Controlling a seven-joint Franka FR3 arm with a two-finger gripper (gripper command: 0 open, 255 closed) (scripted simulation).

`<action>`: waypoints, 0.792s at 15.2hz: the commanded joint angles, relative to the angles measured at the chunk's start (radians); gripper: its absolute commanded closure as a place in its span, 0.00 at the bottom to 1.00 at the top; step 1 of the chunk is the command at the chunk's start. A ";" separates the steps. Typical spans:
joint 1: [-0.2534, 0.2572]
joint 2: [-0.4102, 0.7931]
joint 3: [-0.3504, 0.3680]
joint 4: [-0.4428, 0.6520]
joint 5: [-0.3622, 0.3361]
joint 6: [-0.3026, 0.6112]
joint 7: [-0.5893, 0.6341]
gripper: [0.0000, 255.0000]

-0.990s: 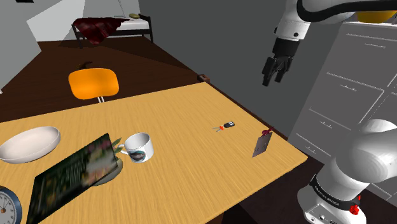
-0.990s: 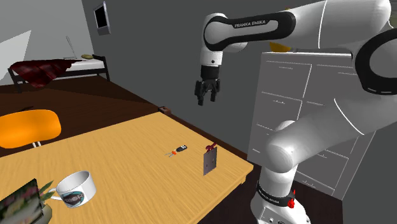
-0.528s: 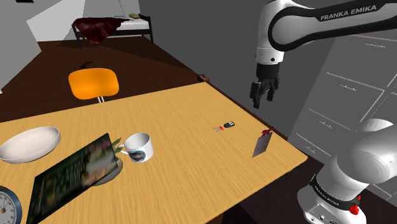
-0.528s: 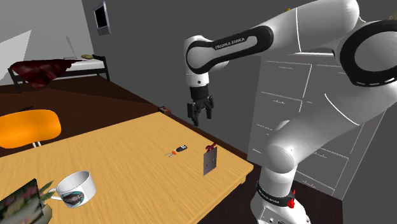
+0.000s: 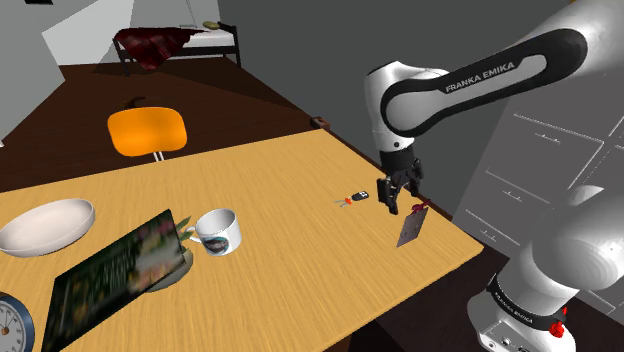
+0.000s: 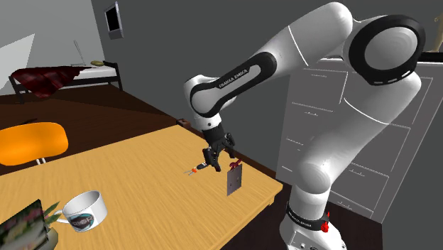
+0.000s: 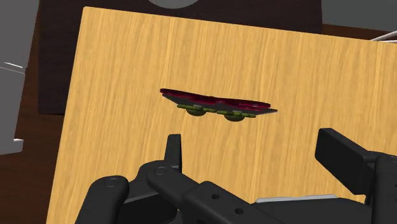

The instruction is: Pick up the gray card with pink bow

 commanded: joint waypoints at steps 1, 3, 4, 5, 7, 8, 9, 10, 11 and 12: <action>0.009 0.052 0.025 -0.006 0.003 0.006 0.032 0.00; 0.009 0.068 0.027 -0.022 0.002 0.038 0.034 0.00; 0.009 0.077 0.028 -0.029 0.002 0.053 0.035 0.00; 0.009 0.086 0.030 -0.036 0.001 0.069 0.036 0.00; 0.008 0.104 0.032 -0.049 0.000 0.101 0.039 0.00; 0.008 0.114 0.033 -0.055 -0.001 0.117 0.040 0.00; 0.007 0.120 0.034 -0.059 -0.001 0.126 0.041 0.00; 0.007 0.120 0.034 -0.059 -0.001 0.126 0.041 0.00; 0.008 0.122 0.034 -0.059 -0.001 0.128 0.041 1.00; 0.007 0.122 0.034 -0.060 -0.002 0.128 0.041 1.00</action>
